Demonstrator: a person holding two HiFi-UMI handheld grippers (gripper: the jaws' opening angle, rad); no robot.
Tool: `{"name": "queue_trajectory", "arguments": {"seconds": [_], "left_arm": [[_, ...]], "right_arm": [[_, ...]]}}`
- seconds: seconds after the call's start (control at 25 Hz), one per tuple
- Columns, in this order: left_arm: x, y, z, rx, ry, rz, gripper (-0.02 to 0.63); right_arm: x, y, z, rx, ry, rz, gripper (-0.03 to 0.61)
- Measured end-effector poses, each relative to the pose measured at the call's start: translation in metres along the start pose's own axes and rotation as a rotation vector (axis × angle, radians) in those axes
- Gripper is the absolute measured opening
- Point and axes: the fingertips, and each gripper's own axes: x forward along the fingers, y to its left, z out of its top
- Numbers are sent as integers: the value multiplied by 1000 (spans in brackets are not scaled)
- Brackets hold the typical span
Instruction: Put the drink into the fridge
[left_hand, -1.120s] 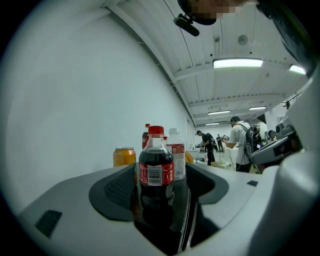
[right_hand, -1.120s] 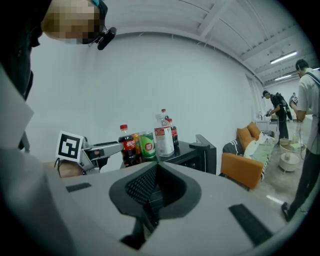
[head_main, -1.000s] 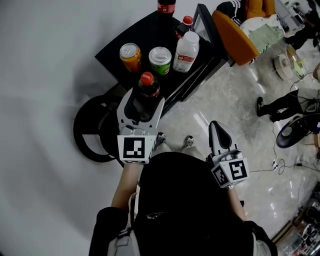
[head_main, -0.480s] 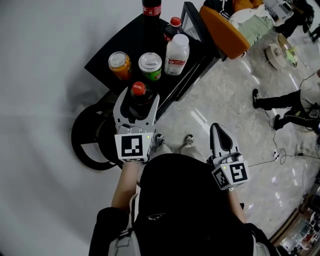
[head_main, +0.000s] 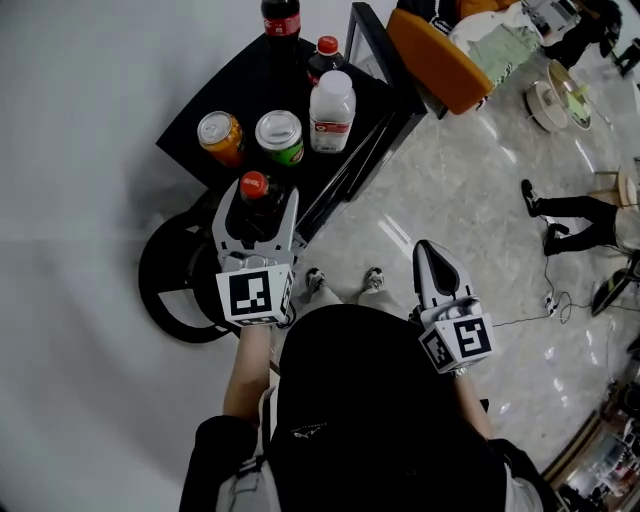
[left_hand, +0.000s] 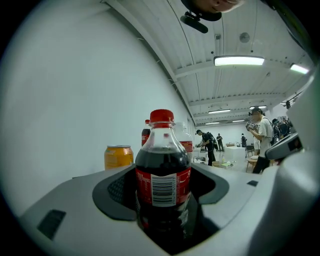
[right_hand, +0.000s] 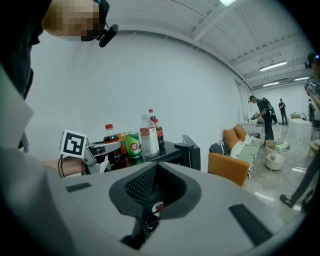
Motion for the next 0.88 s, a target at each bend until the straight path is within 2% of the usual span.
{"name": "queue_trajectory", "arguments": {"seconds": [0.4,0.88], "left_arm": [[-8,-10,9,-8,7,47,318],[-11,-104,26,-39,-1,0,318]], "right_arm": [[-8,-32,1,8,-1,37,14],[-34,-94,-6,8,5,108,14]]}}
